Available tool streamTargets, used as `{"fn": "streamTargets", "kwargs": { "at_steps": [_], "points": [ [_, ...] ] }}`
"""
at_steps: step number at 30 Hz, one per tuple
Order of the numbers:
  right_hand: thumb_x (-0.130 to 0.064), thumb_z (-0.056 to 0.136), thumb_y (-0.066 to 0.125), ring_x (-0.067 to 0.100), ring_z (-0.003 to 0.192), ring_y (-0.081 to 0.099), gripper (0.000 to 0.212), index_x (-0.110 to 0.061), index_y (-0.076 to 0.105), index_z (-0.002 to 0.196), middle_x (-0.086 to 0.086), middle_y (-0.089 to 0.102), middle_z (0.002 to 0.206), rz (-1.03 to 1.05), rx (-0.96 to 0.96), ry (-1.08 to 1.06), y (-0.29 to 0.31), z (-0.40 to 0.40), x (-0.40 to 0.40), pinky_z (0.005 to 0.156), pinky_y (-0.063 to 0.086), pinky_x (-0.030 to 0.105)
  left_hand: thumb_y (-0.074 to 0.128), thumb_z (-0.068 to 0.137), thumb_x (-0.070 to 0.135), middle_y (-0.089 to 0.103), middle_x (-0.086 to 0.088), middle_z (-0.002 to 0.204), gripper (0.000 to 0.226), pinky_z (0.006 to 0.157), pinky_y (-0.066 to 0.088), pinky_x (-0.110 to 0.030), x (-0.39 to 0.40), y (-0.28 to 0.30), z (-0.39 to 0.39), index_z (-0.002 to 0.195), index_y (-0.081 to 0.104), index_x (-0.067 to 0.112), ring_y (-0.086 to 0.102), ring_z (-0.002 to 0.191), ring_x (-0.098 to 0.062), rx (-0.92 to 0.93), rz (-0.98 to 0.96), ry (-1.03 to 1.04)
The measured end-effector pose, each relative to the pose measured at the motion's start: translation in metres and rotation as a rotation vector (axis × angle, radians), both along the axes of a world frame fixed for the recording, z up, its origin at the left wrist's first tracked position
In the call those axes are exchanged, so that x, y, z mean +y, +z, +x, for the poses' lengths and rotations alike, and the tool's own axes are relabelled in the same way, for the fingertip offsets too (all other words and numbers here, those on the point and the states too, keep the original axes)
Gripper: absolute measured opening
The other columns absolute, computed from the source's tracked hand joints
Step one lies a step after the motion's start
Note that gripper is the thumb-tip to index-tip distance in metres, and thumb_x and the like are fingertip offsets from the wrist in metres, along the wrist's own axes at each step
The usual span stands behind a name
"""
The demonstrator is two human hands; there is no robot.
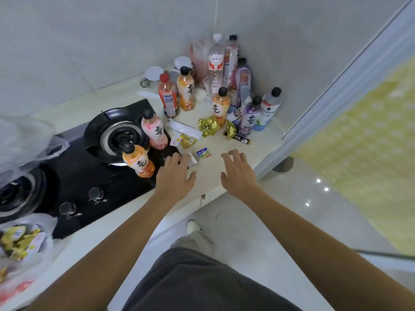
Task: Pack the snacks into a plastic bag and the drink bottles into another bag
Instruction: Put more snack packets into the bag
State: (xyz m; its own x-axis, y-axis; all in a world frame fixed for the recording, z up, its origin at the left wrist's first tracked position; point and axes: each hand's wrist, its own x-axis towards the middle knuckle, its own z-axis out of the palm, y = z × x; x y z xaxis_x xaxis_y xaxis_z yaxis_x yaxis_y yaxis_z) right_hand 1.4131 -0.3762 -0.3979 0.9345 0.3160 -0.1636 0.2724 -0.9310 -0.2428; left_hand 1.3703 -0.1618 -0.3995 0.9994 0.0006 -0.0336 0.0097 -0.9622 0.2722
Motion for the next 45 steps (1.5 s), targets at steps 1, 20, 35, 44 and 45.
{"fn": "streamTargets", "kwargs": {
  "at_steps": [1, 20, 35, 44, 45],
  "points": [
    [-0.017, 0.092, 0.064, 0.033, 0.136, 0.035, 0.060, -0.013, 0.042, 0.148, 0.013, 0.035, 0.153, -0.015, 0.009, 0.003, -0.005, 0.015, 0.000, 0.098, 0.052, 0.045, 0.063, 0.091, 0.040, 0.054, -0.010, 0.116, 0.048, 0.072, 0.053, -0.042, -0.002, -0.007, 0.012, 0.131, 0.052, 0.017, 0.053, 0.105, -0.031, 0.020, -0.011, 0.006],
    [-0.006, 0.072, 0.077, 0.045, 0.124, 0.044, 0.084, -0.019, 0.038, 0.145, 0.017, 0.033, 0.148, -0.043, 0.112, 0.101, -0.055, 0.171, -0.005, 0.097, 0.049, 0.054, 0.078, 0.083, 0.023, 0.053, -0.008, 0.122, 0.048, 0.082, 0.055, -0.042, -0.016, -0.070, 0.088, 0.122, 0.050, 0.014, 0.050, 0.111, -0.029, 0.326, -0.088, 0.190],
    [-0.012, 0.076, 0.079, 0.045, 0.120, 0.046, 0.055, -0.021, 0.057, 0.125, 0.020, 0.046, 0.130, -0.186, 0.055, 0.462, -0.075, 0.185, -0.030, 0.085, 0.053, 0.048, 0.080, 0.082, 0.024, 0.055, -0.003, 0.106, 0.037, 0.070, 0.048, -0.031, -0.080, -0.040, 0.054, 0.107, 0.055, 0.016, 0.051, 0.097, -0.023, 0.226, -0.138, 0.597],
    [-0.051, 0.087, 0.067, 0.035, 0.096, 0.057, 0.048, -0.019, 0.054, 0.120, 0.013, 0.053, 0.106, 0.063, -0.015, 0.661, -0.047, 0.148, -0.014, 0.074, 0.051, 0.044, 0.080, 0.084, 0.026, 0.053, 0.000, 0.103, 0.035, 0.066, 0.043, -0.030, -0.081, -0.007, 0.008, 0.103, 0.051, 0.020, 0.049, 0.094, -0.020, 0.050, -0.158, 0.781],
    [-0.052, 0.087, 0.067, 0.035, 0.094, 0.058, 0.050, -0.019, 0.054, 0.121, 0.012, 0.055, 0.104, 0.076, -0.022, 0.692, -0.042, 0.139, -0.006, 0.074, 0.050, 0.043, 0.079, 0.085, 0.026, 0.053, 0.001, 0.104, 0.035, 0.067, 0.043, -0.029, -0.079, -0.004, -0.002, 0.104, 0.051, 0.020, 0.047, 0.094, -0.018, 0.030, -0.169, 0.801]
  ]
}}
